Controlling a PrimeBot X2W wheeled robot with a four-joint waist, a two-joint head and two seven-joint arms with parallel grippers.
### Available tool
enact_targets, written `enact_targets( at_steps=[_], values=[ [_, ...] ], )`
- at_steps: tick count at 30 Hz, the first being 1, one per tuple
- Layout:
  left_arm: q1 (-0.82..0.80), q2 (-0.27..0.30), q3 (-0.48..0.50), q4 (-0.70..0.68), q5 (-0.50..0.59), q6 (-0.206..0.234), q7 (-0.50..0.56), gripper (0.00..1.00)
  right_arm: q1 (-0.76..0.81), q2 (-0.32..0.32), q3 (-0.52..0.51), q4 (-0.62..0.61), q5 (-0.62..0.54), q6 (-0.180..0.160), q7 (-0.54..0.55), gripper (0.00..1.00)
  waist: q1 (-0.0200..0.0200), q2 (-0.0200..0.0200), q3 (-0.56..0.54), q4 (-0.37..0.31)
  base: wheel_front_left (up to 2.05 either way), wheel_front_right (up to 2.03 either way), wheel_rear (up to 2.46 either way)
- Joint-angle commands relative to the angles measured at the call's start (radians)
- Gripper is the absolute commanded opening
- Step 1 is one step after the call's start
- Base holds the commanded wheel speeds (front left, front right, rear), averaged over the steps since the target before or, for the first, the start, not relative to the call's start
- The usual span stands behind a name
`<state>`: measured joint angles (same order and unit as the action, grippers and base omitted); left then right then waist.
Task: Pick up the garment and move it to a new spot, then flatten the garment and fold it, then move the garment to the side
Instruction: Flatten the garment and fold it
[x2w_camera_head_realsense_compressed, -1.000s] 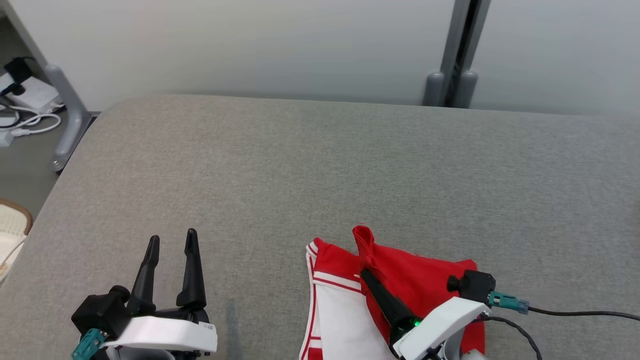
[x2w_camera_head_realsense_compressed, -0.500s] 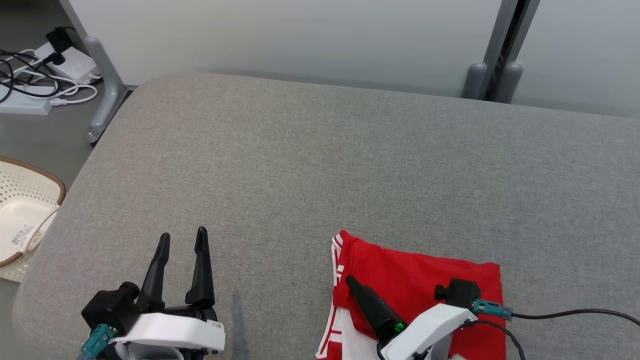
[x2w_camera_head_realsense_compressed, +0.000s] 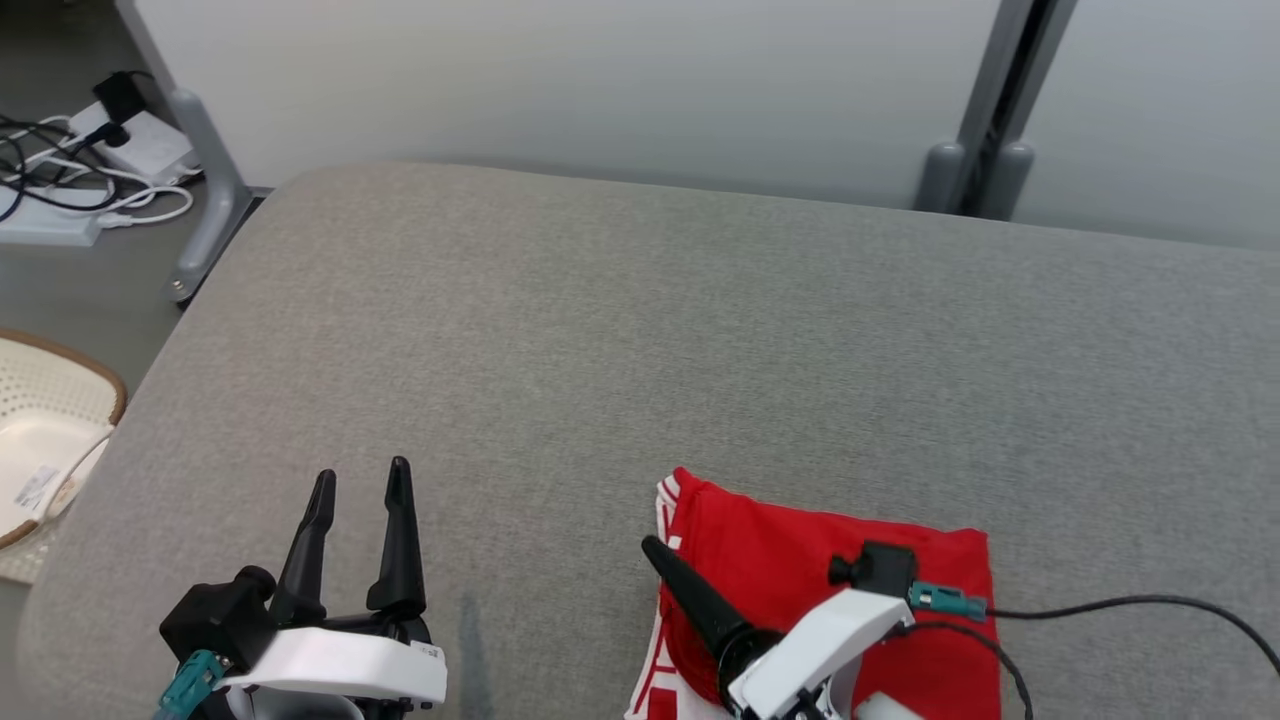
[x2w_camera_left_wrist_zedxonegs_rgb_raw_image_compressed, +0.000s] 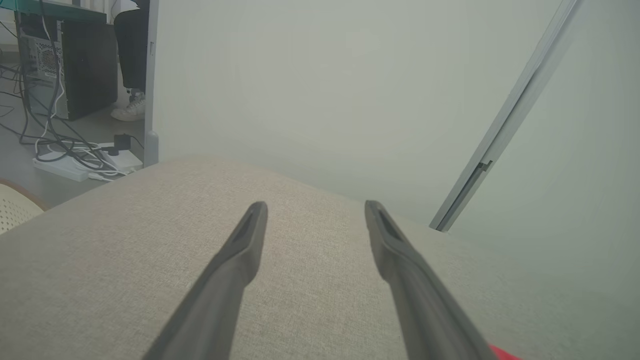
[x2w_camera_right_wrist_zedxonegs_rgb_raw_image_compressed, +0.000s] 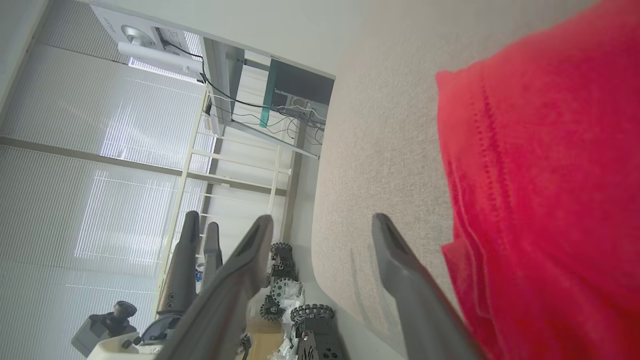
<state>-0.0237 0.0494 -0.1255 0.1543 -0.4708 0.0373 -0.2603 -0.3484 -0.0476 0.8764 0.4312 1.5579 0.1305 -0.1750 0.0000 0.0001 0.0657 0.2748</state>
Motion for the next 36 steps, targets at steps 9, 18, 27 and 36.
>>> enact_targets(
  at_steps=[9, 18, 27, 36],
  values=[
    [0.005, 0.004, 0.014, -0.007, 0.003, -0.002, -0.003, 1.0, -0.077, -0.139, -0.103, -0.137, -0.018, 0.0, -0.016, 1.0, 0.0, -0.0001, -0.038, -0.107, 0.0, 0.0, 0.0],
    [0.006, 0.004, 0.007, -0.015, 0.003, 0.002, -0.003, 1.0, -0.101, -0.355, -0.236, -0.143, -0.286, 0.0, -0.082, 1.0, 0.0, -0.0001, -0.053, -0.186, 0.0, 0.0, 0.0],
    [0.008, 0.004, 0.013, -0.04, 0.011, 0.004, -0.003, 1.0, 0.039, -0.332, -0.552, -0.175, -0.915, 0.0, -0.09, 1.0, 0.0, -0.0001, -0.05, -0.229, 0.0, 0.0, 0.0],
    [0.043, 0.004, 0.006, -0.056, 0.064, 0.027, -0.003, 1.0, 0.264, -0.12, -0.827, -0.339, -1.372, 0.0, -0.09, 1.0, 0.0, -0.0001, -0.046, -0.225, 0.0, 0.0, 0.0]
  ],
)
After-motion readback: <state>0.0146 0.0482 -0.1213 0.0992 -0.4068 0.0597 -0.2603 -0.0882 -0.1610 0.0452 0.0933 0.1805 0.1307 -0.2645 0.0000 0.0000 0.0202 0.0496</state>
